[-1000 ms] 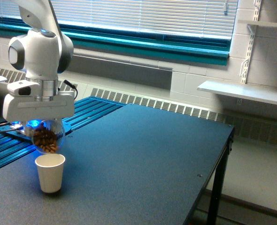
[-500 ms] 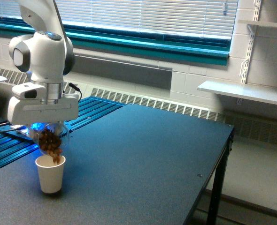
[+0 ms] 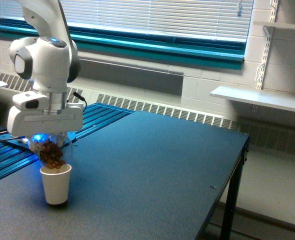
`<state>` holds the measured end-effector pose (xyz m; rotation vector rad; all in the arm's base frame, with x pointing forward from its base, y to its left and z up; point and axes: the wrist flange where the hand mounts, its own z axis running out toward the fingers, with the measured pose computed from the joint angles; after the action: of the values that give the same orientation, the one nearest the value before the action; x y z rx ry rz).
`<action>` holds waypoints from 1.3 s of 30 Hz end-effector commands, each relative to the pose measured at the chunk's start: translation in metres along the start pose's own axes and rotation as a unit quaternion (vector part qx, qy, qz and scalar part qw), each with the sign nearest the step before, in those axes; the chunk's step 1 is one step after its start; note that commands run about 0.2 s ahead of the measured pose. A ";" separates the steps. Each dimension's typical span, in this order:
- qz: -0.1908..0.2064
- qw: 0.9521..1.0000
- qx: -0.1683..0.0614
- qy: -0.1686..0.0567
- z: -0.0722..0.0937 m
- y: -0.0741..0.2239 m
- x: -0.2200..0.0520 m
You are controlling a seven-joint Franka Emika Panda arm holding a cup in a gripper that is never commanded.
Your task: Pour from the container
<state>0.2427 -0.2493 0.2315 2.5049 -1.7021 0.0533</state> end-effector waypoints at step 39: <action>-0.030 0.999 -0.020 -0.009 -0.008 -0.021 0.013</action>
<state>0.2612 -0.2586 0.2395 2.5062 -1.6712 0.0202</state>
